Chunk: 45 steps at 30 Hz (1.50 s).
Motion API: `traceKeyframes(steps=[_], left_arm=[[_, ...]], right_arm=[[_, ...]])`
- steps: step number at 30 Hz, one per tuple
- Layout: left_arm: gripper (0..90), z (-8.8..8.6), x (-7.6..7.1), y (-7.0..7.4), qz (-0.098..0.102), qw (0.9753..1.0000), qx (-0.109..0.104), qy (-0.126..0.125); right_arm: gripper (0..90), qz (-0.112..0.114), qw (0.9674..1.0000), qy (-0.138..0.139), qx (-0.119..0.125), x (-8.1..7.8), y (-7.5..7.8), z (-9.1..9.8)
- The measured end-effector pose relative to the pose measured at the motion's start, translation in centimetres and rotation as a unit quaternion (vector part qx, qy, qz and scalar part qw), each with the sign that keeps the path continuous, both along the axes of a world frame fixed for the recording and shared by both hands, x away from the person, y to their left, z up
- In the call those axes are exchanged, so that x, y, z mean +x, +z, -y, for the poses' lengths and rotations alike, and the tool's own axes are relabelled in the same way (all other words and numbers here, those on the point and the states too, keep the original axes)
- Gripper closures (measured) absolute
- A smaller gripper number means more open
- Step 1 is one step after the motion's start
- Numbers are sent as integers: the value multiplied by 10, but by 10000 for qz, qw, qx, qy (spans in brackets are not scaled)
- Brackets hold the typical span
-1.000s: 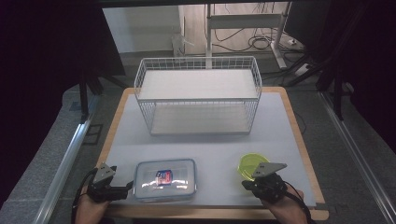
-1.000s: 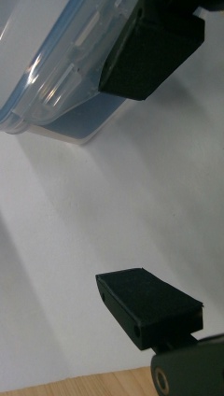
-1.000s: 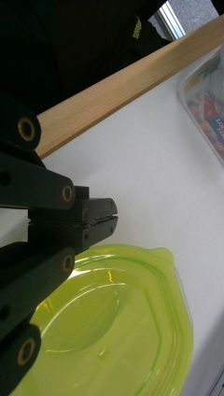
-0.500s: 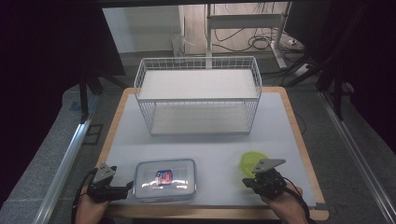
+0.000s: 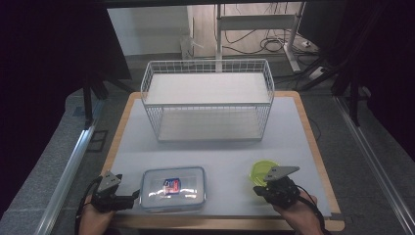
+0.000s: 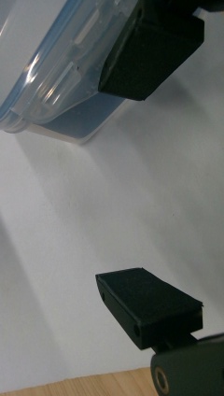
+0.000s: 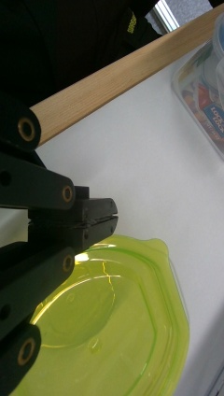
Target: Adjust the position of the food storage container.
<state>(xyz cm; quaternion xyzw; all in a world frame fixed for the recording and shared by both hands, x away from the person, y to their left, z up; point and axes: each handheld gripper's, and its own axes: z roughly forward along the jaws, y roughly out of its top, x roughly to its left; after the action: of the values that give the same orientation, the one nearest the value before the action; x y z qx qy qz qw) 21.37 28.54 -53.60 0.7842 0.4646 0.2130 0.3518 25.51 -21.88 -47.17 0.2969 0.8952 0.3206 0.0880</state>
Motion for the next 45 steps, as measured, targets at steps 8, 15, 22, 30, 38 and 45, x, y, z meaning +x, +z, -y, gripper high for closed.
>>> traceKeyframes(steps=[8, 15, 22, 30, 38, 45], left_arm=[[89, 0, 0, 0, 0, 10000, -10, -1], [89, 0, 0, 0, -16, 10000, -18, 5], [92, -1, 1, -2, -68, 10000, -8, 26], [92, -1, 1, -2, -117, 9999, -2, 44], [92, -1, 1, -2, -126, 9999, 1, 50], [91, 0, 1, -2, -120, 9999, 17, 67]], right_arm=[[897, 0, 10000, -30, 9, 5, 0, 1], [898, 13, 9999, -149, 23, 12, 0, 7], [898, 20, 9994, -328, 77, 22, 0, 17], [898, 50, 9983, -560, 128, 33, 0, 30], [898, 104, 9965, -808, 172, 45, 0, 45], [898, 122, 9956, -905, 198, 47, 0, 49]])
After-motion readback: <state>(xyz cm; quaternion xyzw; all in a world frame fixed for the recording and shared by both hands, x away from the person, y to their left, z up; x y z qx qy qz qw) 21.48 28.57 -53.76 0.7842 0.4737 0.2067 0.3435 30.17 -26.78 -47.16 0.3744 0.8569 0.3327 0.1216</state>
